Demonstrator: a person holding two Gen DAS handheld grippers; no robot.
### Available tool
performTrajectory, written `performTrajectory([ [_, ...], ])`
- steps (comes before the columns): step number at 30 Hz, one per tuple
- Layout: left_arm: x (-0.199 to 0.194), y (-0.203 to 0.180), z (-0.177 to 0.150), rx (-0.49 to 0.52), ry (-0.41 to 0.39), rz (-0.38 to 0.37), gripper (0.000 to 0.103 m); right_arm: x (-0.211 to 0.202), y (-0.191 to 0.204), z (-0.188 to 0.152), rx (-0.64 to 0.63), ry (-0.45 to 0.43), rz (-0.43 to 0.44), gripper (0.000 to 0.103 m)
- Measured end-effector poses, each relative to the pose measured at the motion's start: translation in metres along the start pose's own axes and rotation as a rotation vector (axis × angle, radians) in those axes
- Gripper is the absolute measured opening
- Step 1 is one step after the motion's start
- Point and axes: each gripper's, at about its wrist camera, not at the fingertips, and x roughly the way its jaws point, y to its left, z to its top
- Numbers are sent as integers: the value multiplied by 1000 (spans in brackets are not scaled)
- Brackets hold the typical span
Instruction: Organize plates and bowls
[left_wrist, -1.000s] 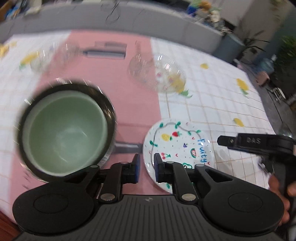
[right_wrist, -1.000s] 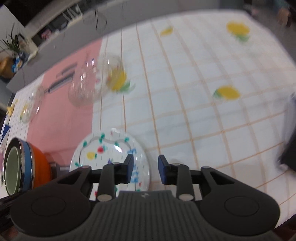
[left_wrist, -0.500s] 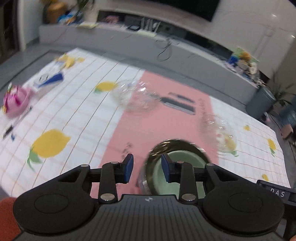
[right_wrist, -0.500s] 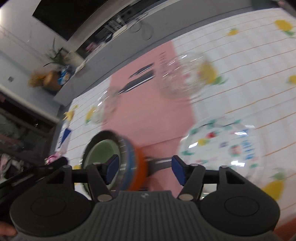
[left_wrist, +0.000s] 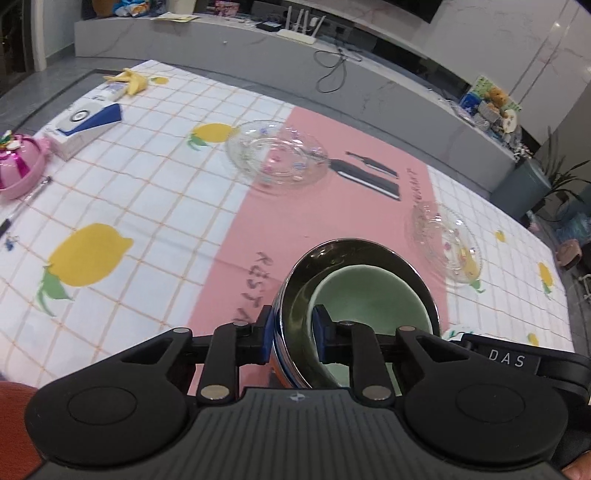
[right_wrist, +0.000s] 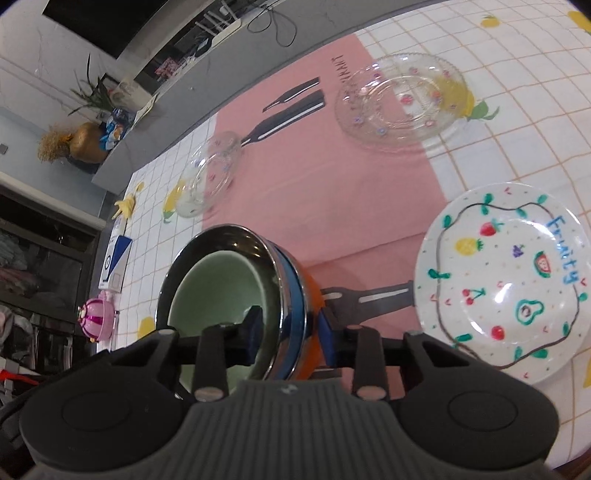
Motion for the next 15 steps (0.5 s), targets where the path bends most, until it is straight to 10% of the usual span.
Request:
performTrajectory([
  [15,-21,46,16,-64,9,73,29,23,47,-16,-127,83,61,40],
])
